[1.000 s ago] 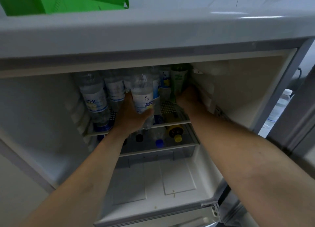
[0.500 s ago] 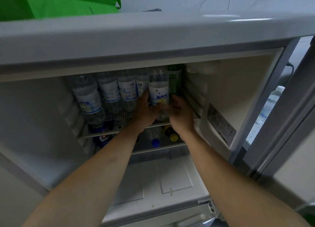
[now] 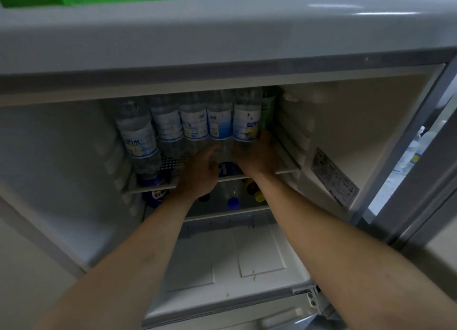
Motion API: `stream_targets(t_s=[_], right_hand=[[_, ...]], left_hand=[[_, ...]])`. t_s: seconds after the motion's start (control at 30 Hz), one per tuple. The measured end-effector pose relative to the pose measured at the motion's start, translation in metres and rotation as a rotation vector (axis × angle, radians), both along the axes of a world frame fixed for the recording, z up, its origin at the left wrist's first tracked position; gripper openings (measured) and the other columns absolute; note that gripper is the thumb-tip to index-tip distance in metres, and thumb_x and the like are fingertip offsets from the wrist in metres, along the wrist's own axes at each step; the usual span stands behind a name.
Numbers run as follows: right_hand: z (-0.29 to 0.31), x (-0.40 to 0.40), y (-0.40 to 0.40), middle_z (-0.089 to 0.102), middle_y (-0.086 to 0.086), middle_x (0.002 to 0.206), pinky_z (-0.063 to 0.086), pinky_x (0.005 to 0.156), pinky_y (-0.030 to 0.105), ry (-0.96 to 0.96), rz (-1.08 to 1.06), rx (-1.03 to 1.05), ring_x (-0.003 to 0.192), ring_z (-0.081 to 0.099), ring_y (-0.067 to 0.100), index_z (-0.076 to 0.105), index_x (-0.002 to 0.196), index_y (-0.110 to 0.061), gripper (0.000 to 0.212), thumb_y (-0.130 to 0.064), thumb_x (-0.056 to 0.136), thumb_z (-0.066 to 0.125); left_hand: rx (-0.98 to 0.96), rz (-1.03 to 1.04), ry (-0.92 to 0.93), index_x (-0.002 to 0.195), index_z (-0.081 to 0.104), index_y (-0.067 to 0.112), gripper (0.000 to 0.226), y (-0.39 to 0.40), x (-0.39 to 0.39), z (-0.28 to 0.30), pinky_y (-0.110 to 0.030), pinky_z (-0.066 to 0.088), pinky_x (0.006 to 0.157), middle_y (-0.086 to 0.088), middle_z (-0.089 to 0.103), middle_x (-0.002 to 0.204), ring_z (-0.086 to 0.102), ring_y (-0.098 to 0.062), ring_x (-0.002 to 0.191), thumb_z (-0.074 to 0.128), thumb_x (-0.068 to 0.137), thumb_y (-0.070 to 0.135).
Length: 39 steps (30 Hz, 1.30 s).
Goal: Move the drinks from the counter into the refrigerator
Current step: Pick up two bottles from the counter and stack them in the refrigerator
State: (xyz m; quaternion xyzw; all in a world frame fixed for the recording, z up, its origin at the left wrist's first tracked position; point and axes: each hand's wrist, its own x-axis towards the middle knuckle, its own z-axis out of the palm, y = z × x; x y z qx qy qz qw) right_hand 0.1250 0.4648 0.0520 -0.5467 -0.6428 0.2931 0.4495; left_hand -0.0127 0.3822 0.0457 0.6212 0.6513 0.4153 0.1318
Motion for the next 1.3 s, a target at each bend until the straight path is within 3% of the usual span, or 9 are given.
stream_targets(t_s=[0.1,0.27,0.6,0.77,0.87,0.97,1.13,1.3], right_hand=[[0.005,-0.004,0.009,0.055,0.008,0.137,0.052,0.092,0.038,0.006,-0.004,0.029,0.120,0.057,0.027,0.040,0.139,-0.020,0.082,-0.039,0.072,0.084],[0.001,-0.010,0.012,0.059,0.009,0.132,0.042,0.081,0.027,0.052,0.006,0.058,0.117,0.059,0.027,0.045,0.131,-0.016,0.067,-0.030,0.077,0.082],[0.004,-0.015,0.016,0.058,0.011,0.132,0.041,0.082,0.027,0.081,-0.035,0.061,0.119,0.059,0.029,0.046,0.132,-0.015,0.067,-0.030,0.078,0.082],[0.001,-0.014,0.012,0.057,0.009,0.136,0.042,0.085,0.028,0.089,-0.052,0.040,0.120,0.058,0.028,0.043,0.139,-0.015,0.072,-0.034,0.080,0.080],[-0.005,-0.010,0.001,0.055,0.010,0.138,0.045,0.089,0.031,0.068,-0.073,0.082,0.121,0.058,0.029,0.041,0.142,-0.015,0.065,-0.029,0.087,0.072],[-0.011,-0.004,-0.015,0.057,0.010,0.133,0.050,0.096,0.037,0.047,-0.073,0.203,0.120,0.057,0.028,0.047,0.138,-0.013,0.053,-0.019,0.089,0.068],[-0.028,0.012,-0.052,0.060,0.007,0.124,0.048,0.087,0.027,0.072,-0.088,0.348,0.111,0.058,0.021,0.057,0.127,-0.013,0.042,-0.017,0.086,0.068],[-0.042,0.043,-0.102,0.063,-0.002,0.116,0.048,0.080,0.017,0.151,-0.051,0.241,0.100,0.060,0.011,0.059,0.122,-0.014,0.035,-0.016,0.088,0.067]], left_hand=[[0.167,0.095,0.045,0.133,0.057,0.010,0.037,-0.004,0.001,-0.001,-0.031,0.049,0.098,-0.008,0.062,0.129,0.059,-0.017,0.115,0.053,0.097,0.008],[0.386,0.309,0.147,0.111,0.064,0.000,0.021,-0.013,-0.010,-0.017,-0.044,0.050,0.090,-0.017,0.066,0.108,0.060,-0.031,0.103,0.061,0.091,0.007],[0.379,0.302,0.163,0.113,0.062,-0.002,0.024,-0.019,-0.014,-0.031,-0.030,0.041,0.093,-0.021,0.061,0.111,0.057,-0.035,0.107,0.065,0.090,0.006],[0.340,0.213,0.097,0.118,0.060,0.002,0.028,-0.022,-0.019,-0.028,-0.039,0.047,0.094,-0.018,0.058,0.117,0.056,-0.032,0.110,0.064,0.092,0.011],[0.320,0.202,-0.030,0.121,0.057,0.011,0.029,-0.024,-0.020,-0.027,-0.049,0.052,0.092,-0.011,0.056,0.121,0.057,-0.027,0.111,0.063,0.093,0.016],[0.364,0.232,-0.101,0.121,0.057,0.015,0.029,-0.029,-0.015,-0.032,-0.049,0.053,0.091,-0.006,0.057,0.120,0.057,-0.024,0.110,0.063,0.093,0.018],[0.437,0.208,-0.293,0.117,0.057,0.021,0.029,-0.046,0.011,-0.053,-0.031,0.054,0.079,-0.003,0.058,0.111,0.059,-0.014,0.094,0.060,0.089,0.013],[0.421,0.102,-0.393,0.117,0.055,0.020,0.027,-0.076,0.050,-0.071,-0.005,0.045,0.073,-0.011,0.058,0.111,0.058,0.005,0.090,0.058,0.091,0.012]])
